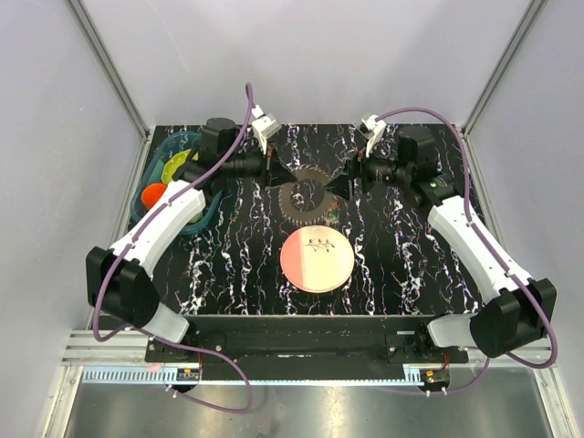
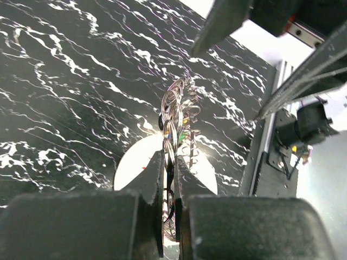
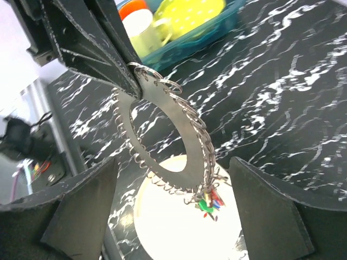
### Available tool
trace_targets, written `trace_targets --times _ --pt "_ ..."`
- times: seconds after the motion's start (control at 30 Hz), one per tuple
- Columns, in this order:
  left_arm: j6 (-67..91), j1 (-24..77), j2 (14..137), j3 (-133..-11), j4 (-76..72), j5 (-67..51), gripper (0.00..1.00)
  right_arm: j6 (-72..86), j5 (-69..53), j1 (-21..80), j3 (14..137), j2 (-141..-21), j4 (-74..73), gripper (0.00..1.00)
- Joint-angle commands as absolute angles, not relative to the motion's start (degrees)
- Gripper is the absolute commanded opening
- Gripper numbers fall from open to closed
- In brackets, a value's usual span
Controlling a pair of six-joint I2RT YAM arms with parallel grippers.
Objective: Remove the keys from the keyring
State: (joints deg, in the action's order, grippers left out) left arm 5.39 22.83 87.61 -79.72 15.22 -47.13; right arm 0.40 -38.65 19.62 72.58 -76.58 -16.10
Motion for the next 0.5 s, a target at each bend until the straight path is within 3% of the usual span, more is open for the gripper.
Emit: trace_targets --times 0.0,0.2,0.47 --pt "0.8 22.9 82.2 -75.4 15.8 -55.3 0.0 -1.3 -53.8 19.2 75.1 -77.6 -19.2 0.87" --pt "0.8 22.9 79.7 -73.6 16.5 -60.1 0.0 1.7 -59.2 19.2 75.2 -81.9 -18.8 0.78" --pt "0.4 23.1 78.2 -73.0 17.5 -61.2 0.0 4.6 -60.4 21.4 74.2 -83.7 -18.3 0.53"
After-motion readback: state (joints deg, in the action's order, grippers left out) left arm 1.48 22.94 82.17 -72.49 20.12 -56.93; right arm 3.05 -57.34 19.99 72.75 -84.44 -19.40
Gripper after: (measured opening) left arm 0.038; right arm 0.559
